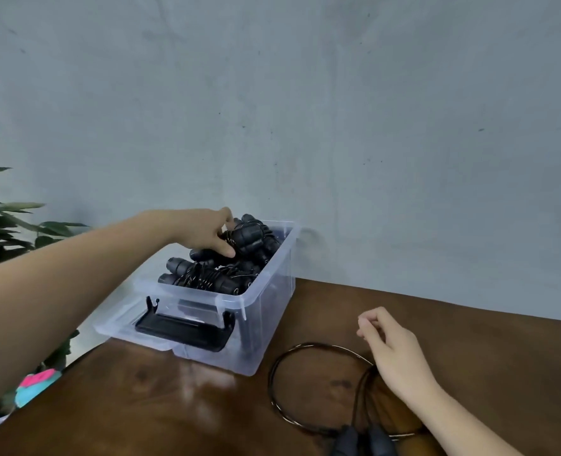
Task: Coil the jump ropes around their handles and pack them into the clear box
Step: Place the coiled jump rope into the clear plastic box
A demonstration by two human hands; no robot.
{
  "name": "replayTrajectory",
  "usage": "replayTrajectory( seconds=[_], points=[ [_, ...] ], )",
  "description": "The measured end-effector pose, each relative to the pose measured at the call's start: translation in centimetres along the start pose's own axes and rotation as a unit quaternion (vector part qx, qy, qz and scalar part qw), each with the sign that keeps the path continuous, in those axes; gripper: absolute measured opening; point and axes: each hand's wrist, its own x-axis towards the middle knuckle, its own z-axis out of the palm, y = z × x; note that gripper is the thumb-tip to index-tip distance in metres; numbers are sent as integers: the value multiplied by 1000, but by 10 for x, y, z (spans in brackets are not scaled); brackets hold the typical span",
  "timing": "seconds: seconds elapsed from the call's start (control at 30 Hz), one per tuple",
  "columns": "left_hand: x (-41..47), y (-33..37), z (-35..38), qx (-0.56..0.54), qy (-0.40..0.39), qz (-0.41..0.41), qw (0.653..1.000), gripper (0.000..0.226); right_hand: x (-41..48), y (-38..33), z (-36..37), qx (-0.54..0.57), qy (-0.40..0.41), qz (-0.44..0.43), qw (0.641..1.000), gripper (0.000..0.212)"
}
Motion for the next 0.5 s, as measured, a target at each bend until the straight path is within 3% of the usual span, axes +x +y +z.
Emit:
replayTrajectory(
  seconds=[0.2,0.3,0.4,0.5],
  points=[
    [26,2,-3,-19,-65,11,998,50,-2,2,1,-35,-11,-9,999,10],
    [32,-3,-7,-82,-113,4,990,38,-2,4,2,-36,-17,3,999,12],
    [31,-7,-14,-183,-158,4,970,39,-1,4,1,-36,-18,8,999,14],
    [31,-12,-19,-165,-229,-4,959,48,0,5,3,-43,-27,11,999,14]
  ],
)
